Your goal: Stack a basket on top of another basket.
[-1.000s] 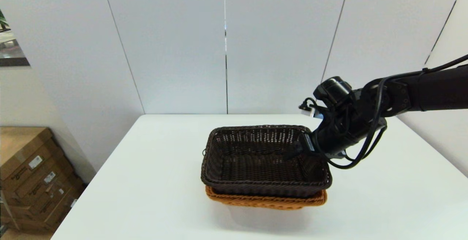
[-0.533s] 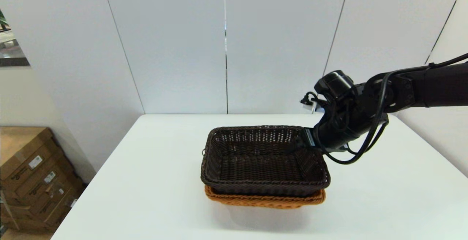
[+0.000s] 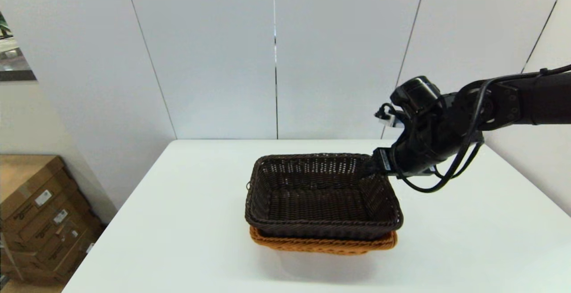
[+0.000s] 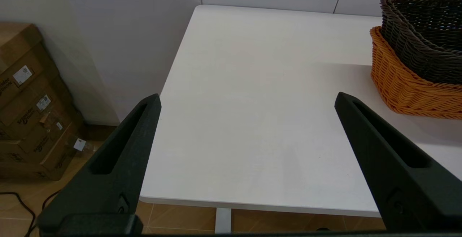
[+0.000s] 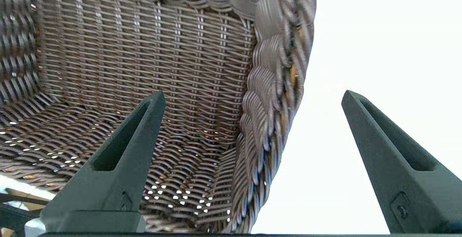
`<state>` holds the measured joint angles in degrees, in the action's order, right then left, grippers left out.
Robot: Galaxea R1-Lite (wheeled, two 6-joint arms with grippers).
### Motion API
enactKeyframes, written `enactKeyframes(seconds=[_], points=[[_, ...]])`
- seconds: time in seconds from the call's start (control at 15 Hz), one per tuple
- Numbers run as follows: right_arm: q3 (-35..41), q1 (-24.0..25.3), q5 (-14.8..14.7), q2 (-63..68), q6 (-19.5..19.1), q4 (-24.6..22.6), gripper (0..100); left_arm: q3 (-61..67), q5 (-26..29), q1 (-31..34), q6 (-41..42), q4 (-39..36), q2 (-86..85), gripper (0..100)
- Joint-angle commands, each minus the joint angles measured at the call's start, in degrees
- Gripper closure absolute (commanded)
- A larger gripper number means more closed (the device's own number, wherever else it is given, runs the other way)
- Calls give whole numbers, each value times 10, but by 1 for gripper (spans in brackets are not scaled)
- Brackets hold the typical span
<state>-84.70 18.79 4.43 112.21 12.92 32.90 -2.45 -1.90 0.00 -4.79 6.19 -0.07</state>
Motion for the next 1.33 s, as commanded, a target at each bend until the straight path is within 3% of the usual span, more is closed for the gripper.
enactKeyframes(seconds=[0.07, 0.33, 0.47, 0.8, 1.07, 1.33], points=[[-2, -19, -8, -43, -19, 1, 0, 0, 0, 0, 0, 0, 0, 0], [31, -33, -13, -109, -22, 0, 0, 0, 0, 1, 0, 0, 0, 0], [66, -32, -29, -176, -23, -6, 0, 0, 0, 1, 0, 0, 0, 0], [164, -34, -31, -364, -25, -6, 0, 0, 0, 1, 0, 0, 0, 0], [296, -78, -31, -533, -77, -7, 0, 0, 0, 0, 0, 0, 0, 0], [439, -174, -24, -677, -134, -8, 0, 0, 0, 0, 0, 0, 0, 0]])
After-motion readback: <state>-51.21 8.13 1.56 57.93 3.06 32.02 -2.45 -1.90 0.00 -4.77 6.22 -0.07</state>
